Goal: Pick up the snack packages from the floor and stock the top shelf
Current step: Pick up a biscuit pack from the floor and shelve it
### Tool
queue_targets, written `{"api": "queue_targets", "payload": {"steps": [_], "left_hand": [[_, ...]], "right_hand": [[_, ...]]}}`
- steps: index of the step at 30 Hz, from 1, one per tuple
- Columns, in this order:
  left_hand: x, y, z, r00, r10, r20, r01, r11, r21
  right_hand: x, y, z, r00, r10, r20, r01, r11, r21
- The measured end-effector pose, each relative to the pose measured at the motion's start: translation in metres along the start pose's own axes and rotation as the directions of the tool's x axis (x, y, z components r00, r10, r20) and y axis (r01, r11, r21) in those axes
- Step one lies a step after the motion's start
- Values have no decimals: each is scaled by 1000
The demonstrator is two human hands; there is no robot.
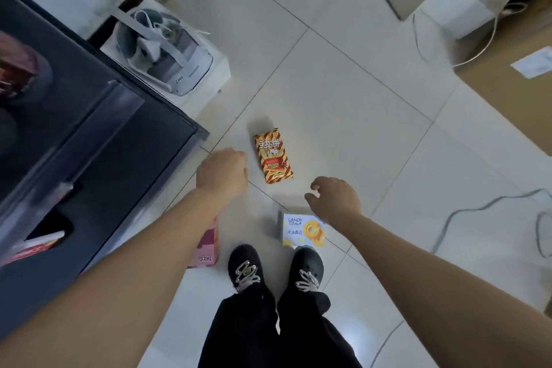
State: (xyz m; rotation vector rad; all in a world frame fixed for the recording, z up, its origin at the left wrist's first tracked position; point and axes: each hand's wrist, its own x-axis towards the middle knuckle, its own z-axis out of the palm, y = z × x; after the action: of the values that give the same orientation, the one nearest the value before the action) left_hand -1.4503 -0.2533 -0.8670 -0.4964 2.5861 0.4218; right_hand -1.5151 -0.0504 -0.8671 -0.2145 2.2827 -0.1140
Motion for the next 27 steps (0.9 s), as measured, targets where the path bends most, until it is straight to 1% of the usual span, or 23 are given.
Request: {"api": "queue_targets", "payload": {"steps": [5,7,8,10,12,14,16,18,19,20,22,24,27], "left_hand": [[80,-11,86,999,-13,47,10,997,72],[112,-12,119,996,-20,85,9,993,121],[129,-11,135,994,-26,107,10,989,148],[160,-12,166,990,-34,140,10,986,165],[190,-15,195,990,-21,137,7,994,106],[218,-20,215,989,6,149,-9,1000,21],[237,-23,227,979,39,202,-27,998,-61],[249,-25,234,970,14,245,31,983,-182],[251,-28,236,970,-17,242,72,973,-221],[249,-31,236,971,-44,234,100,967,-235],[234,-37,232,970,-70,233,133,955,-266],[209,-39,223,973,-78,215,150,928,-341],[166,-34,192,981,-112,161,167,905,-390]], "right_hand": [[89,17,72,997,60,48,-65,992,106],[124,22,104,988,122,94,-141,963,231],[141,23,119,981,148,124,-180,932,314],[174,24,145,961,195,195,-268,829,491],[199,21,165,927,229,297,-371,671,642],[220,17,178,885,241,400,-465,524,713],[235,12,186,853,205,480,-521,393,757],[245,9,191,839,177,515,-544,267,795],[248,8,191,839,184,512,-543,226,809],[249,9,192,841,204,501,-538,205,818],[247,12,189,850,256,460,-515,217,830],[235,14,181,868,294,400,-473,243,847],[204,15,157,905,323,278,-390,366,845]]}}
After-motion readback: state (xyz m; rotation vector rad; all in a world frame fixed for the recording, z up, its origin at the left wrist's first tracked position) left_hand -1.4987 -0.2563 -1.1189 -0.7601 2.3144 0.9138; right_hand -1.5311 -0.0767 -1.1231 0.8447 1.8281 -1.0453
